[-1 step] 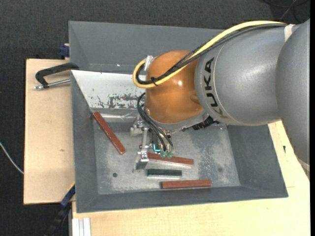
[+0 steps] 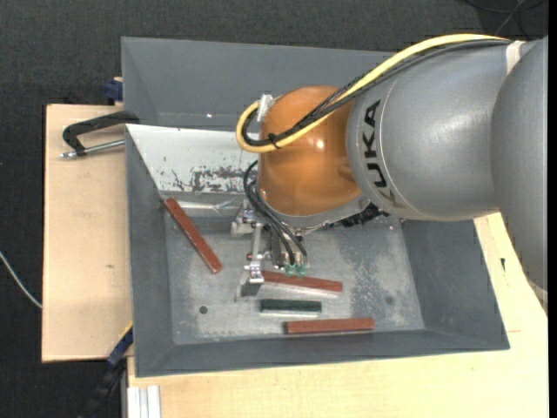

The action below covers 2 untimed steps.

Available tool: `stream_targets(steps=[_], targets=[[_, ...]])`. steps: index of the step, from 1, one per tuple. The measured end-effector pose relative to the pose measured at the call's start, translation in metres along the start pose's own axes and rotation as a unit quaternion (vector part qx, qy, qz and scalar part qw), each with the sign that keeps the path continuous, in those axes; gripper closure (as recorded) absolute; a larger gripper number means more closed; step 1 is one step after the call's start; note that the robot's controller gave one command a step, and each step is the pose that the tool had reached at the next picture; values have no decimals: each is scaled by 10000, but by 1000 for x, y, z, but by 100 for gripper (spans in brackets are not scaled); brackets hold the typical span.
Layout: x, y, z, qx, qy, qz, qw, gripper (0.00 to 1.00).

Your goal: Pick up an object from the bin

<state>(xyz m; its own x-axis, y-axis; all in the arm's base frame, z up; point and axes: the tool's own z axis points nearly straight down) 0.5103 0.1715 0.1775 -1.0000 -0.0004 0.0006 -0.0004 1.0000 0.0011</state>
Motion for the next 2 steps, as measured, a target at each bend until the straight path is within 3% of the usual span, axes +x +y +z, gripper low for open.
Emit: stream_targets(steps=[1, 2], targets=[[-9, -57, 66, 0, -19, -490, 9988, 0], [-19, -106, 53, 5, -53, -113, 9999, 0]])
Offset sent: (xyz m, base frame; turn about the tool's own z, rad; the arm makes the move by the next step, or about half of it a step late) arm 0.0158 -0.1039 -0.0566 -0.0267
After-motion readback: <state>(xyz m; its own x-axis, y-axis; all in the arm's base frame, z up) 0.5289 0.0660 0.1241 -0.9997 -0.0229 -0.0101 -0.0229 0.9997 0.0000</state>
